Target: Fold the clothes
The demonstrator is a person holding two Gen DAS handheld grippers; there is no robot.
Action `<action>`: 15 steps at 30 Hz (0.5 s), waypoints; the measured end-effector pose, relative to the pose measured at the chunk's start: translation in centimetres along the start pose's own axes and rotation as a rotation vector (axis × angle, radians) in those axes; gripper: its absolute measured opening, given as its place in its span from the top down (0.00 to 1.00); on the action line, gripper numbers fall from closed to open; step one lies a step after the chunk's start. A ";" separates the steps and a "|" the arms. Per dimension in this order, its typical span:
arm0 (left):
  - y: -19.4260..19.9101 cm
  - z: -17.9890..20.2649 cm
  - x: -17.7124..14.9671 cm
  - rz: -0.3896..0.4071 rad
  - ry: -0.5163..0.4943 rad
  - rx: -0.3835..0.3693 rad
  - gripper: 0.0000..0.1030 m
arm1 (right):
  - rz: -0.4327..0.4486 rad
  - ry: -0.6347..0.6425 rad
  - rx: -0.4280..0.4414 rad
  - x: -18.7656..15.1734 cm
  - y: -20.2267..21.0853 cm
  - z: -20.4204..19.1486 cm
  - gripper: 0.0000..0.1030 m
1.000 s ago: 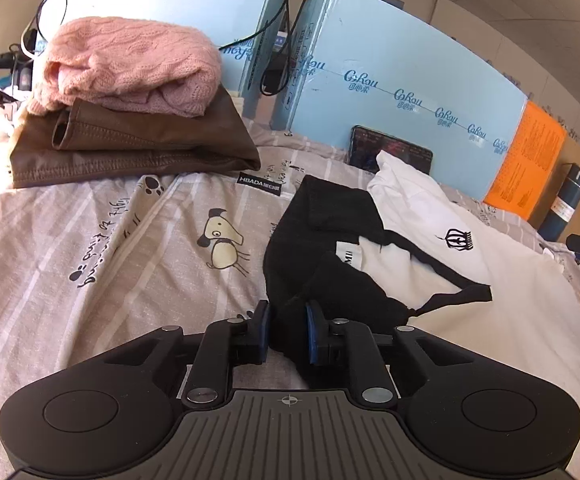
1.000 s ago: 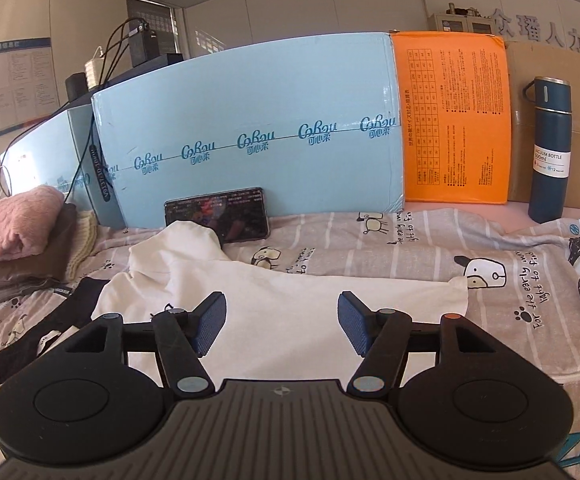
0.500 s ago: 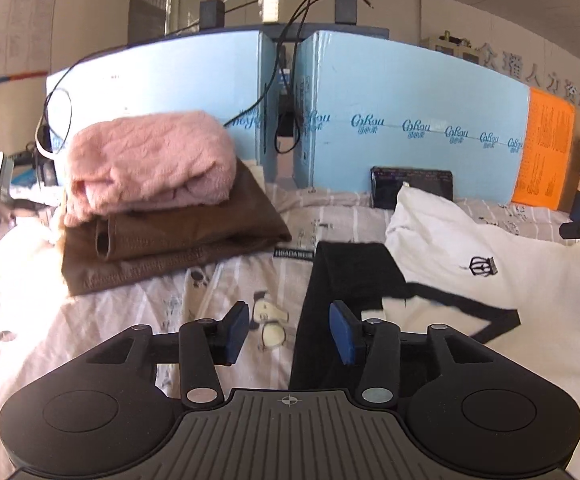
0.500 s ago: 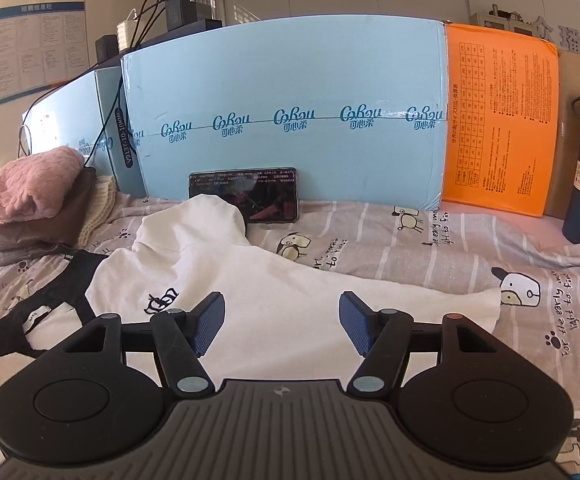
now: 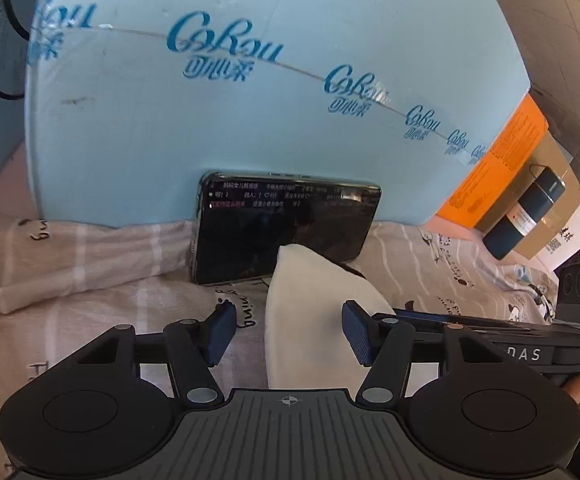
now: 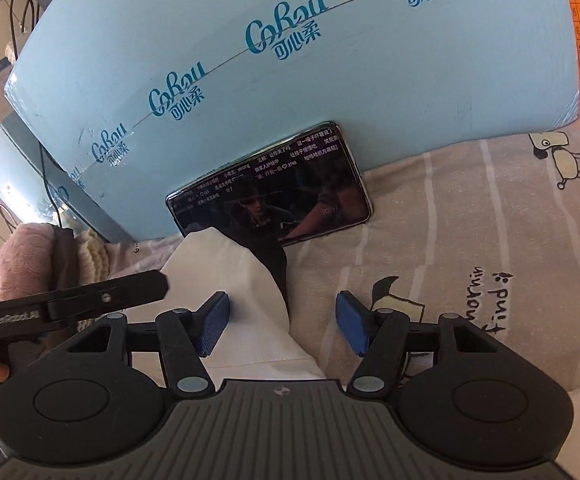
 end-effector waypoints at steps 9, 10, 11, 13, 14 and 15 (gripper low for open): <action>6.2 4.3 -1.2 0.268 -0.220 -0.289 1.00 | 0.145 0.026 0.077 0.0 2.7 -0.9 0.83; 7.4 4.9 -1.6 0.286 -0.257 -0.328 1.00 | 0.164 0.032 0.095 -0.2 3.7 -1.2 0.83; 8.9 5.6 -2.4 0.297 -0.306 -0.376 1.00 | 0.178 0.040 0.115 -0.4 4.8 -1.6 0.83; 11.3 6.6 -4.1 0.303 -0.393 -0.451 0.99 | 0.180 0.070 0.158 -1.3 7.3 -2.5 0.83; 12.3 7.0 -5.3 0.288 -0.435 -0.488 0.99 | 0.159 0.086 0.182 -1.9 8.6 -3.1 0.83; 12.8 7.3 -6.2 0.260 -0.455 -0.510 0.99 | 0.130 0.106 0.207 -2.6 9.6 -3.4 0.84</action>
Point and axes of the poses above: each gripper's, at about its wrist camera, not at the fingertips, and y roughly against the way its jaws point, z to its right, x to its top, the point moved 2 cm from there along -y, roughly the way its jaws point, and after that the axes turned 6 degrees about z, right-handed, at the moved point
